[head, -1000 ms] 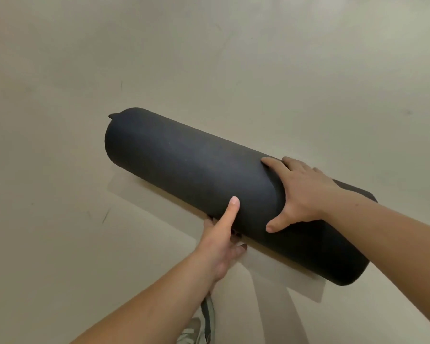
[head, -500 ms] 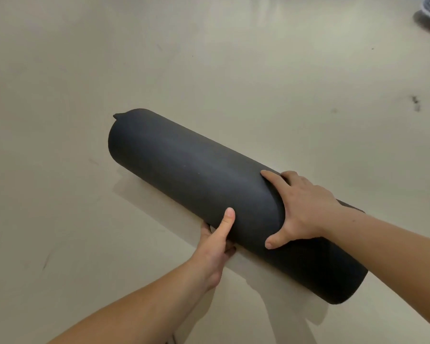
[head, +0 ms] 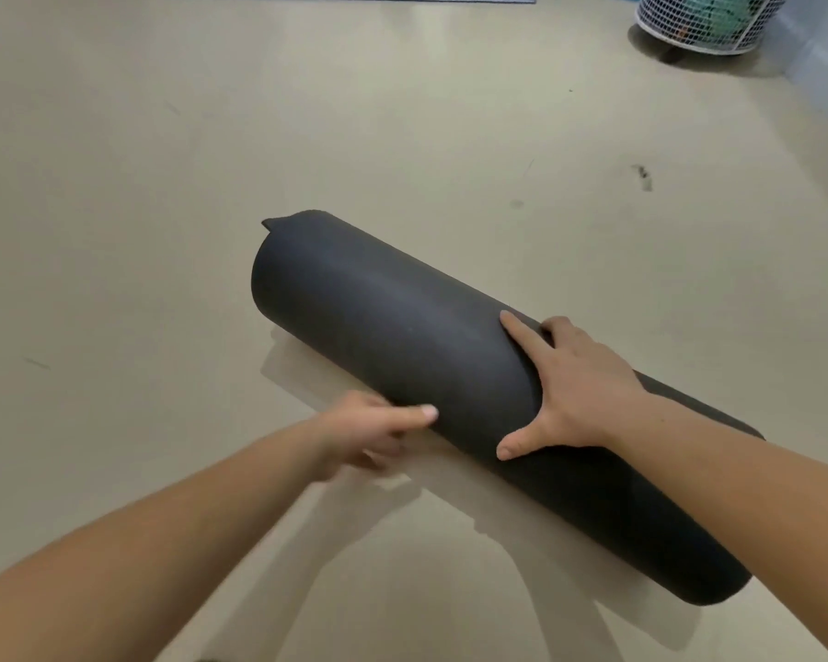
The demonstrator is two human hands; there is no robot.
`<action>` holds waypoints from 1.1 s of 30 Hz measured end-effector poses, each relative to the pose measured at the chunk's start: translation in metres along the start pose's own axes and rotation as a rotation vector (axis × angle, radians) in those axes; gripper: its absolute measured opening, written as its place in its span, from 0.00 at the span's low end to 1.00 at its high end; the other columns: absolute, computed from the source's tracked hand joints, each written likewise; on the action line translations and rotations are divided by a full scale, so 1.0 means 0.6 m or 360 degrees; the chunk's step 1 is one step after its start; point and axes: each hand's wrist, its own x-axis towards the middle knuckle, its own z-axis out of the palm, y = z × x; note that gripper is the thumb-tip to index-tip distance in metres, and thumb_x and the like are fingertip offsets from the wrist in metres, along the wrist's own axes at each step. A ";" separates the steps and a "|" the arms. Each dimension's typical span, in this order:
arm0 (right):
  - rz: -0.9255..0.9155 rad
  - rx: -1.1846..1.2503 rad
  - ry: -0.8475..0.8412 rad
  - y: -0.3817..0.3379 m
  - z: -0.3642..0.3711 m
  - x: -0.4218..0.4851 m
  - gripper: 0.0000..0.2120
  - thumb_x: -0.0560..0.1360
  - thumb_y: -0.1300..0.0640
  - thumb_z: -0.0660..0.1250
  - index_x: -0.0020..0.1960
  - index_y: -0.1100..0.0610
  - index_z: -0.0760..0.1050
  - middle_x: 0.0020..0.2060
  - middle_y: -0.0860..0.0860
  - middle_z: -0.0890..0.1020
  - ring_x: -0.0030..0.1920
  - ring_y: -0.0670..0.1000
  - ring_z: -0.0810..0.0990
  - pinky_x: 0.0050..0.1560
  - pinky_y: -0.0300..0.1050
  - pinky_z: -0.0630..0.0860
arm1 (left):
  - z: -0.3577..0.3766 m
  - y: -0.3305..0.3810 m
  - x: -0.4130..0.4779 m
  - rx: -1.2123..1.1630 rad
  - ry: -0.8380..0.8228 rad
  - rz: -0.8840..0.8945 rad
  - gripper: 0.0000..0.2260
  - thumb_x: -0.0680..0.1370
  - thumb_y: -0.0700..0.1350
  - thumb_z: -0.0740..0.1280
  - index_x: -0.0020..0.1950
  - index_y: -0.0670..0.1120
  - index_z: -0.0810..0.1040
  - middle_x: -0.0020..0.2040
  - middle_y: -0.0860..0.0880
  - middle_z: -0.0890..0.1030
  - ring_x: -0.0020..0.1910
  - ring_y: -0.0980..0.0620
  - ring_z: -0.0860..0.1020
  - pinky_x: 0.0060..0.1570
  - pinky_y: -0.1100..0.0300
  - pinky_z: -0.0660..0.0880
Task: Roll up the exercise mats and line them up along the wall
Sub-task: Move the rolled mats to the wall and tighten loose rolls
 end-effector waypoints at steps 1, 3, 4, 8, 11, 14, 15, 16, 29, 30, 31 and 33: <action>-0.0005 -0.0030 0.0010 -0.004 0.003 0.002 0.74 0.51 0.19 0.74 0.81 0.38 0.32 0.75 0.53 0.59 0.75 0.58 0.64 0.71 0.56 0.71 | -0.046 0.004 0.002 0.0029 0.0242 0.0081 0.28 0.67 0.64 0.82 0.56 0.45 0.82 0.56 0.46 0.85 0.53 0.47 0.85 0.55 0.45 0.84; 0.0020 -0.0037 0.0011 -0.010 0.003 0.006 0.73 0.51 0.21 0.75 0.81 0.39 0.35 0.74 0.54 0.60 0.74 0.59 0.65 0.71 0.56 0.71 | -0.122 0.021 0.006 -0.0010 0.0758 0.0259 0.33 0.67 0.64 0.82 0.59 0.43 0.78 0.59 0.47 0.82 0.56 0.47 0.81 0.52 0.51 0.80; 0.0040 -0.0034 0.0008 -0.013 0.002 0.008 0.73 0.51 0.21 0.76 0.81 0.39 0.35 0.74 0.54 0.60 0.74 0.59 0.65 0.71 0.56 0.71 | -0.155 0.032 0.013 -0.0088 0.0974 0.0317 0.35 0.69 0.65 0.80 0.65 0.44 0.75 0.64 0.47 0.78 0.61 0.45 0.79 0.55 0.52 0.77; 0.0122 -0.0088 -0.0105 -0.037 -0.012 0.021 0.72 0.51 0.22 0.77 0.79 0.43 0.38 0.74 0.54 0.58 0.74 0.59 0.65 0.72 0.57 0.70 | -0.236 0.068 0.049 -0.0191 0.1014 0.0491 0.39 0.77 0.62 0.74 0.83 0.53 0.60 0.78 0.52 0.70 0.76 0.46 0.70 0.71 0.48 0.70; 0.0165 -0.0060 -0.0090 -0.067 -0.037 0.041 0.66 0.49 0.15 0.69 0.75 0.49 0.53 0.72 0.51 0.61 0.71 0.56 0.67 0.66 0.57 0.74 | -0.229 0.058 0.060 -0.0113 0.0948 0.0633 0.25 0.81 0.60 0.69 0.76 0.55 0.68 0.65 0.57 0.76 0.65 0.51 0.76 0.67 0.50 0.74; 0.0099 0.0001 0.0098 -0.126 -0.071 0.079 0.61 0.52 0.14 0.67 0.75 0.47 0.57 0.71 0.49 0.62 0.69 0.56 0.70 0.60 0.56 0.77 | -0.216 0.044 0.049 -0.0019 0.0963 0.0646 0.23 0.80 0.63 0.67 0.73 0.58 0.68 0.66 0.58 0.77 0.63 0.51 0.77 0.63 0.50 0.76; 0.0006 -0.0049 0.0136 -0.152 -0.079 0.097 0.62 0.54 0.15 0.68 0.78 0.43 0.52 0.74 0.50 0.60 0.71 0.56 0.68 0.62 0.55 0.76 | -0.209 0.040 0.042 0.0016 0.0924 0.0658 0.22 0.80 0.63 0.67 0.72 0.59 0.68 0.66 0.58 0.77 0.62 0.52 0.77 0.62 0.51 0.76; -0.0088 -0.0103 0.0146 -0.178 -0.084 0.117 0.63 0.56 0.16 0.69 0.81 0.39 0.46 0.76 0.50 0.57 0.74 0.57 0.66 0.63 0.56 0.75 | -0.199 0.034 0.035 0.0042 0.0879 0.0686 0.20 0.81 0.62 0.67 0.70 0.60 0.68 0.65 0.59 0.77 0.61 0.53 0.78 0.61 0.52 0.77; -0.0082 -0.0267 0.0085 -0.241 -0.040 0.163 0.74 0.52 0.19 0.73 0.76 0.34 0.23 0.79 0.57 0.51 0.79 0.63 0.56 0.74 0.65 0.65 | -0.224 0.067 0.046 0.0196 0.0388 0.0655 0.28 0.71 0.59 0.78 0.68 0.59 0.73 0.62 0.63 0.79 0.64 0.56 0.78 0.60 0.50 0.80; -0.0085 -0.0279 0.0077 -0.240 -0.038 0.163 0.76 0.51 0.19 0.74 0.76 0.35 0.21 0.80 0.57 0.50 0.80 0.63 0.54 0.75 0.66 0.63 | -0.224 0.064 0.050 0.0214 0.0396 0.0658 0.27 0.69 0.61 0.78 0.65 0.60 0.74 0.60 0.62 0.80 0.63 0.56 0.78 0.60 0.49 0.80; -0.0093 -0.0292 0.0077 -0.238 -0.037 0.162 0.77 0.51 0.19 0.74 0.76 0.36 0.21 0.81 0.58 0.50 0.80 0.63 0.54 0.75 0.66 0.63 | -0.224 0.061 0.053 0.0198 0.0387 0.0651 0.26 0.69 0.61 0.78 0.63 0.60 0.74 0.59 0.61 0.80 0.63 0.56 0.78 0.59 0.49 0.80; -0.0110 -0.0309 0.0103 -0.234 -0.034 0.161 0.76 0.51 0.19 0.74 0.76 0.36 0.21 0.81 0.59 0.51 0.80 0.63 0.55 0.75 0.65 0.64 | -0.224 0.058 0.055 0.0138 0.0322 0.0629 0.24 0.72 0.59 0.79 0.63 0.57 0.74 0.60 0.59 0.79 0.61 0.58 0.77 0.53 0.55 0.79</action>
